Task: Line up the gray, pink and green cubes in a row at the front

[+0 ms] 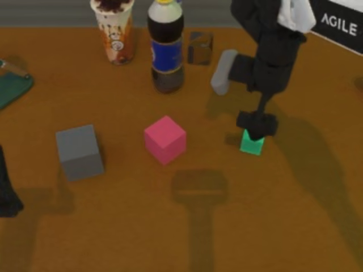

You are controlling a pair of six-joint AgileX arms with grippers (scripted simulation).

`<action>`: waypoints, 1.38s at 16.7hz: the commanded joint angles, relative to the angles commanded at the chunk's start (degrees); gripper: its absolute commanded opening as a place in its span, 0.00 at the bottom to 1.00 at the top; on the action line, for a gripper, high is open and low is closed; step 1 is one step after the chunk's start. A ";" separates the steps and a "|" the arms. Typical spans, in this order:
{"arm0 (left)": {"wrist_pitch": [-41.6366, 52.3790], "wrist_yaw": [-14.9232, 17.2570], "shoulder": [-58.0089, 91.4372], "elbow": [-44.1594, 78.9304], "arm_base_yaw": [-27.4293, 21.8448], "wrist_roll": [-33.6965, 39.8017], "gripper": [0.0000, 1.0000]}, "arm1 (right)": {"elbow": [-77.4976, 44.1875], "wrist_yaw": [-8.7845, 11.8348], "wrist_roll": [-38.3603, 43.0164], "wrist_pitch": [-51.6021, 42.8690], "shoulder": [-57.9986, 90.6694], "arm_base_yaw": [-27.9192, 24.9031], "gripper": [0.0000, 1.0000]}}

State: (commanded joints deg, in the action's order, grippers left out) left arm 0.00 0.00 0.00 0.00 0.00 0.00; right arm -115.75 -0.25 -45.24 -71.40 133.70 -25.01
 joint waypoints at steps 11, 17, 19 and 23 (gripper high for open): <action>0.00 0.00 0.00 0.00 0.00 0.00 1.00 | 1.57 -0.03 -0.69 3.53 2.80 -0.29 1.00; 0.00 0.00 0.00 0.00 0.00 0.00 1.00 | 9.55 -0.08 -0.53 15.68 6.69 -0.42 1.00; 0.00 0.00 0.00 0.00 0.00 0.00 1.00 | 9.81 -0.08 -0.53 16.00 6.84 -0.43 1.00; 0.00 0.00 0.00 0.00 0.00 0.00 1.00 | 9.81 -0.08 -0.53 16.00 6.84 -0.43 0.85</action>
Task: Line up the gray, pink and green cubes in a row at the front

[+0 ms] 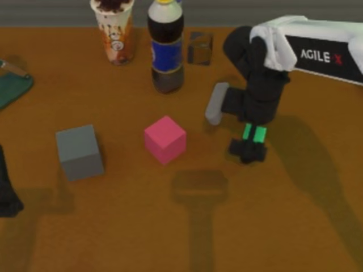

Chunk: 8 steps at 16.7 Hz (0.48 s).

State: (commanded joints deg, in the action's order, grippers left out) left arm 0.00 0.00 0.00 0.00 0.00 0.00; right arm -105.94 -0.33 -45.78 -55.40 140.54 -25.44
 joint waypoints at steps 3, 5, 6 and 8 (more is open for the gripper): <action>0.00 0.00 0.00 0.00 0.00 0.00 1.00 | 0.00 0.00 0.00 0.00 0.00 0.00 0.62; 0.00 0.00 0.00 0.00 0.00 0.00 1.00 | 0.00 0.00 0.00 0.00 0.00 0.00 0.47; 0.00 0.00 0.00 0.00 0.00 0.00 1.00 | 0.00 0.00 0.00 0.00 0.00 0.00 0.40; 0.00 0.00 0.00 0.00 0.00 0.00 1.00 | 0.00 0.00 0.00 0.00 0.00 0.00 0.25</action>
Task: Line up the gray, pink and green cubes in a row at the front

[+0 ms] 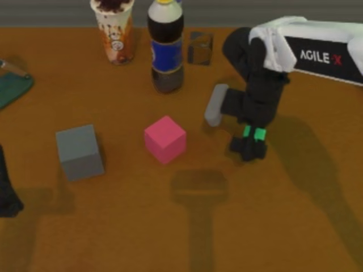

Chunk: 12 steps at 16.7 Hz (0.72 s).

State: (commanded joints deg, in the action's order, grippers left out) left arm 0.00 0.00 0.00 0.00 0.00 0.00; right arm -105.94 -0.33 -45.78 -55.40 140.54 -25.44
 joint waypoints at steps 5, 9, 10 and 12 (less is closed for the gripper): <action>0.00 0.00 0.00 0.00 0.00 0.00 1.00 | 0.00 0.00 0.00 0.00 0.00 0.00 0.00; 0.00 0.00 0.00 0.00 0.00 0.00 1.00 | 0.00 0.00 0.00 0.00 0.00 0.00 0.00; 0.00 0.00 0.00 0.00 0.00 0.00 1.00 | 0.00 0.00 0.00 0.00 0.00 0.00 0.00; 0.00 0.00 0.00 0.00 0.00 0.00 1.00 | 0.06 0.74 0.91 -1.48 -2.26 -0.01 0.00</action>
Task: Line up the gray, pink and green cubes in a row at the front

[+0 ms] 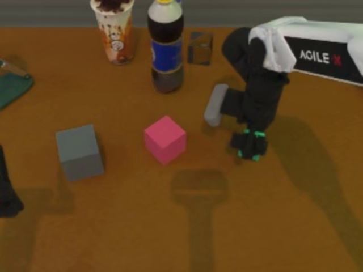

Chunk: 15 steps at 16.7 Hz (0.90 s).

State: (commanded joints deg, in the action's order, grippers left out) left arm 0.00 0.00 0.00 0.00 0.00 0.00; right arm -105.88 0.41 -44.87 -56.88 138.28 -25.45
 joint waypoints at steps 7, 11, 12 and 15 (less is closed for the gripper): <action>0.00 0.00 0.00 0.00 0.00 0.00 1.00 | -7.49 0.05 -0.11 -10.86 -2.78 -0.40 0.00; 0.00 0.00 0.00 0.00 0.00 0.00 1.00 | -9.42 0.05 -0.10 -13.26 -3.84 -0.51 0.00; 0.00 0.00 0.00 0.00 0.00 0.00 1.00 | -9.42 0.05 -0.10 -13.26 -3.84 -0.51 0.00; 0.00 0.00 0.00 0.00 0.00 0.00 1.00 | -8.45 0.08 -0.34 -12.80 -4.48 -0.67 0.00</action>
State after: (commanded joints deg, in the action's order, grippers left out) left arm 0.00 0.00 0.00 0.00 0.00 0.00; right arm -114.33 0.49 -45.20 -69.68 133.79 -26.12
